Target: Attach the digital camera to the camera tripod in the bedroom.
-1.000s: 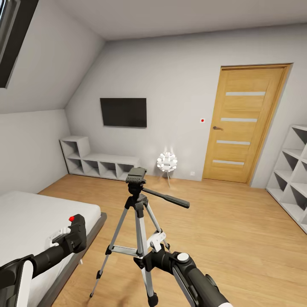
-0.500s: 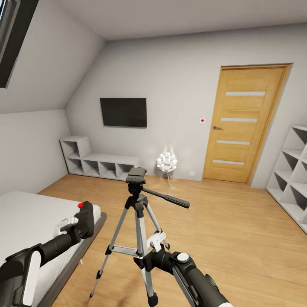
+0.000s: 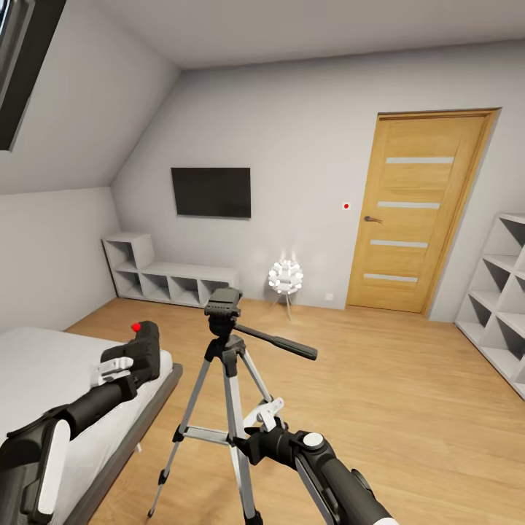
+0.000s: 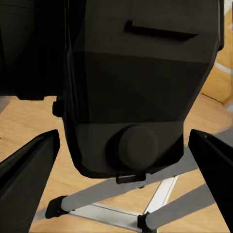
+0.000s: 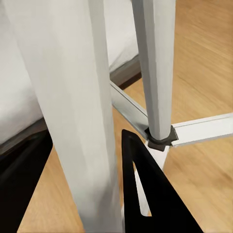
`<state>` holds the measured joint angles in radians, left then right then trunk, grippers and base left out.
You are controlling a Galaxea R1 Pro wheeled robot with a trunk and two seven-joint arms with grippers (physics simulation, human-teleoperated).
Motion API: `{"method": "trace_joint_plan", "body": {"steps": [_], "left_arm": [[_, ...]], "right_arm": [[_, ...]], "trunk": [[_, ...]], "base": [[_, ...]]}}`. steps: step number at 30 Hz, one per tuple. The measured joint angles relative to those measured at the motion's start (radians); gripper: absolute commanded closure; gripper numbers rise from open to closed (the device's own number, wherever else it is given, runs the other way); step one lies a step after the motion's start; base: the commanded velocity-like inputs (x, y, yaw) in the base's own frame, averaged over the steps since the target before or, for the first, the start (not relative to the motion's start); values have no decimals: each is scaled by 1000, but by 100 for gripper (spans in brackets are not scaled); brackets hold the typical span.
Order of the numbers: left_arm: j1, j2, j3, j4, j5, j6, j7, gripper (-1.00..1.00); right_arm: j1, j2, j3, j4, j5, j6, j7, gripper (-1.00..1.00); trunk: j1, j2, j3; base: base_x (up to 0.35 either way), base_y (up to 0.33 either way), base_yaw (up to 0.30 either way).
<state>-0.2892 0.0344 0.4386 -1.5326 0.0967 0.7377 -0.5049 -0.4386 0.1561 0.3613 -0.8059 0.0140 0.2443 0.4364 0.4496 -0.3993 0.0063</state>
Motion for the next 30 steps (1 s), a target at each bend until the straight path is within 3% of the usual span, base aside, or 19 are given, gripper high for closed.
{"method": "trace_joint_plan", "body": {"steps": [5,8,16,22,30], "left_arm": [[-11,51,2,-7,2,-12,-40,100],[-37,86,4,-9,12,-18,-104,100],[-118,135,7,-44,-5,-1,-178,100],[-198,180,3,-54,7,50,-217,100],[-351,291,-20,-48,-7,24,-451,100]], "right_arm": [[0,0,0,0,0,0,0,100],[0,0,0,0,-1,0,-1,100],[0,0,0,1,-3,0,-2,100],[0,0,0,1,-3,0,-2,100],[0,0,1,1,-5,0,-2,100]], "trunk": [[0,0,0],[0,0,0],[0,0,0],[0,0,0],[0,0,0]], "base": [[0,0,0],[0,0,0],[0,0,0],[0,0,0],[0,0,0]]}}
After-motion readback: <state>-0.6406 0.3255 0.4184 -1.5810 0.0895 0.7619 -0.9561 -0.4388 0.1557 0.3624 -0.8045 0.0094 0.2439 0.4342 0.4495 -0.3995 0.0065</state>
